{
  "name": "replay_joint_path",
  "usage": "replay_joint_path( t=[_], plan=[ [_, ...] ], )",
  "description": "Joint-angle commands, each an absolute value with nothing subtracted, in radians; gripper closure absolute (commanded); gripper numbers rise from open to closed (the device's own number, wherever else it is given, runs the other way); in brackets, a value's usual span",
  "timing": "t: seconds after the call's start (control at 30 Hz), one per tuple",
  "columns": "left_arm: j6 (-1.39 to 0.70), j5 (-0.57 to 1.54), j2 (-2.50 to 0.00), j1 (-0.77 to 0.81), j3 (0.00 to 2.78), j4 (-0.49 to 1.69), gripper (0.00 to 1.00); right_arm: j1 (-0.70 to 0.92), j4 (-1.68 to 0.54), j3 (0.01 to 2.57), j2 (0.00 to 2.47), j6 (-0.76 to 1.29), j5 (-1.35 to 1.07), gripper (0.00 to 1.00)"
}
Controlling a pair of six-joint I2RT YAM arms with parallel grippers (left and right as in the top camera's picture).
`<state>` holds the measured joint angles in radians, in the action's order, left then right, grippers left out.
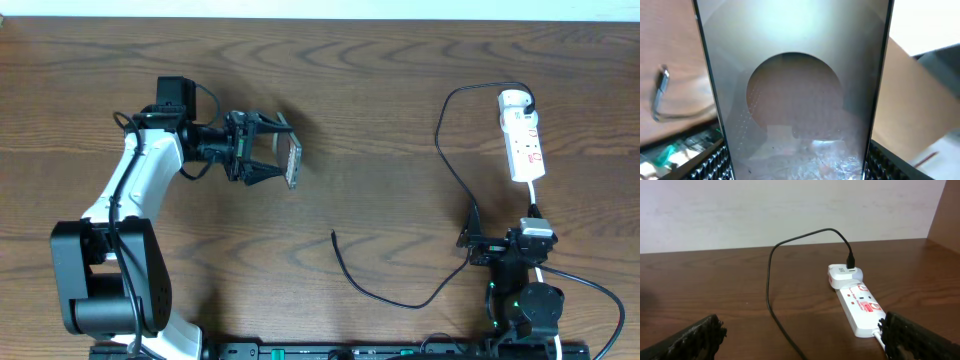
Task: Plug charger to phone and switch on socket
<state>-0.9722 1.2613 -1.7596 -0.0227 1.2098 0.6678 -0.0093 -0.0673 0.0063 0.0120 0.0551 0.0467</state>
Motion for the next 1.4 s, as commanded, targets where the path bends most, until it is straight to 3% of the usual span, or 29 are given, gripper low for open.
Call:
replay_joint_path(
  t=[0.0, 0.43, 1.37],
  plan=[
    [-1.171, 1.346, -1.73, -0.028, 1.248, 0.665, 0.93, -0.015, -0.071, 0.006, 0.006, 0.043, 0.046, 0.01],
    [-1.456, 1.347, -1.73, -0.028, 1.248, 0.665, 0.93, -0.015, -0.072, 0.006, 0.007, 0.043, 0.046, 0.01],
    [-1.426, 1.211, -1.73, -0.027, 1.248, 0.669, 0.93, -0.015, -0.067, 0.006, 0.007, 0.044, 0.095, 0.01]
  ],
)
